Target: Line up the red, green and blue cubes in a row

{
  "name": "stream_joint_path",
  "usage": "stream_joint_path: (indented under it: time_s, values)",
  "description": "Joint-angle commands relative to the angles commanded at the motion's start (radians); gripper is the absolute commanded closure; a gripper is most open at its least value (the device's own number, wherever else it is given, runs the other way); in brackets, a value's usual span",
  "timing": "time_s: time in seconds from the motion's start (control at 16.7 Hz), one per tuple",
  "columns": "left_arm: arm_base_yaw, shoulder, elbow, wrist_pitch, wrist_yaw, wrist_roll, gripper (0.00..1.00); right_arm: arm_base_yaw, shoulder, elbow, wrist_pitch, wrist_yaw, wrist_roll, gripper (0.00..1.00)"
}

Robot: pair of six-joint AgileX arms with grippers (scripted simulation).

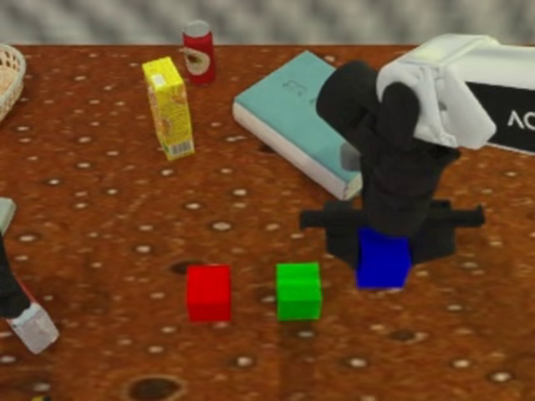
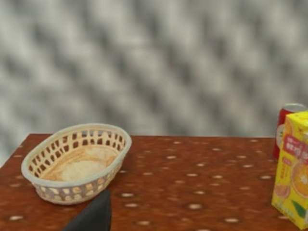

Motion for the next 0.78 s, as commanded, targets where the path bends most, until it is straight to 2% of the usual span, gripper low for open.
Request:
stream_joint_path:
  time_s: [0.42, 0.72, 0.78]
  values:
    - [0.000, 0.000, 0.000, 0.000, 0.000, 0.000, 0.00, 0.006, 0.082, -0.130, 0.222, 0.001, 0.005, 1.00]
    - [0.000, 0.000, 0.000, 0.000, 0.000, 0.000, 0.00, 0.008, 0.097, -0.151, 0.251, 0.002, 0.006, 1.00]
    - [0.000, 0.000, 0.000, 0.000, 0.000, 0.000, 0.00, 0.008, 0.097, -0.151, 0.251, 0.002, 0.006, 0.92]
